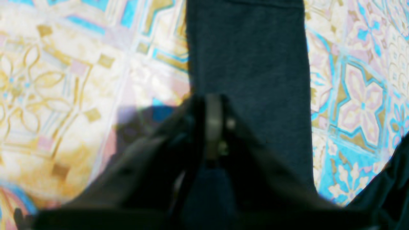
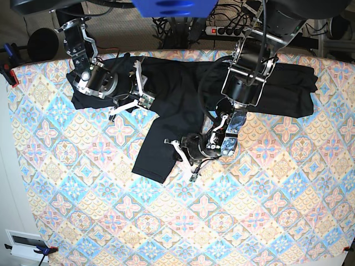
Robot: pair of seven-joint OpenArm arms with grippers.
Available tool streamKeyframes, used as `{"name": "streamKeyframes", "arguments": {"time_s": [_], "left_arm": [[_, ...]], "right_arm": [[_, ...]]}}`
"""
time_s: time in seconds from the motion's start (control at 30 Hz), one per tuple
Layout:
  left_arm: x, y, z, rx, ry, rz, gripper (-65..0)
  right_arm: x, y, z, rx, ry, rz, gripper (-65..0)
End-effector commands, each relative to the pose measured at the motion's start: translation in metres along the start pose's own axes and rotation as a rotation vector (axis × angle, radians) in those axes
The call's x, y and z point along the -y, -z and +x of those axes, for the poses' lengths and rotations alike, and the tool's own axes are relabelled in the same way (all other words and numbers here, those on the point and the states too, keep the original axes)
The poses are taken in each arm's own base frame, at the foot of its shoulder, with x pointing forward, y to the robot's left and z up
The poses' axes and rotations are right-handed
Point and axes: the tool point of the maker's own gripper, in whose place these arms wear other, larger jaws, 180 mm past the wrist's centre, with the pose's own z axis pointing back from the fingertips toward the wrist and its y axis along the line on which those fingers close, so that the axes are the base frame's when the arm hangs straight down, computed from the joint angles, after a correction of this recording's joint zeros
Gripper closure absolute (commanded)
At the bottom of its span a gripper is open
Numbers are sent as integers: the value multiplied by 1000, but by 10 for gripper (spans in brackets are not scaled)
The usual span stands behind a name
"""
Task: Layout the t-shirt on the table in an organized manner, then fold the t-shirt properly
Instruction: 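Grasp the hanging sleeve with the left gripper and fold it onto the body, then hold the folded strip ends with both grippers and straighten it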
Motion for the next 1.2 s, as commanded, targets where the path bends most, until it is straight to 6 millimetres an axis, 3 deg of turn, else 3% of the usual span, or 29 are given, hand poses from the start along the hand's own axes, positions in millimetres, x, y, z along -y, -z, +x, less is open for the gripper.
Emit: {"name": "streamKeyframes", "arguments": {"time_s": [0.0, 0.1, 0.27, 0.43, 0.7, 0.87, 1.0, 1.17], "left_arm": [[1, -8, 23, 49, 18, -13, 0], [-7, -33, 43, 140, -1, -35, 0], [-41, -95, 70, 326, -98, -42, 0], [-76, -167, 67, 446, -140, 6, 0], [-84, -273, 7, 504, -108, 126, 0], [-124, -331, -36, 510, -178, 324, 0], [-143, -357, -62, 488, -219, 420, 0], [-151, -368, -75, 470, -235, 467, 0]], "right_arm": [[4, -5, 12, 47, -14, -8, -166], [4, -5, 12, 47, -14, -8, -166], [5, -5, 13, 48, -15, -12, -166], [6, -5, 13, 48, -15, -12, -166], [5, -4, 12, 47, -12, -10, -166], [4, -3, 13, 48, -14, -6, -166], [2, -3, 13, 49, -13, -2, -166], [1, -3, 13, 48, -13, 1, -166]]}}
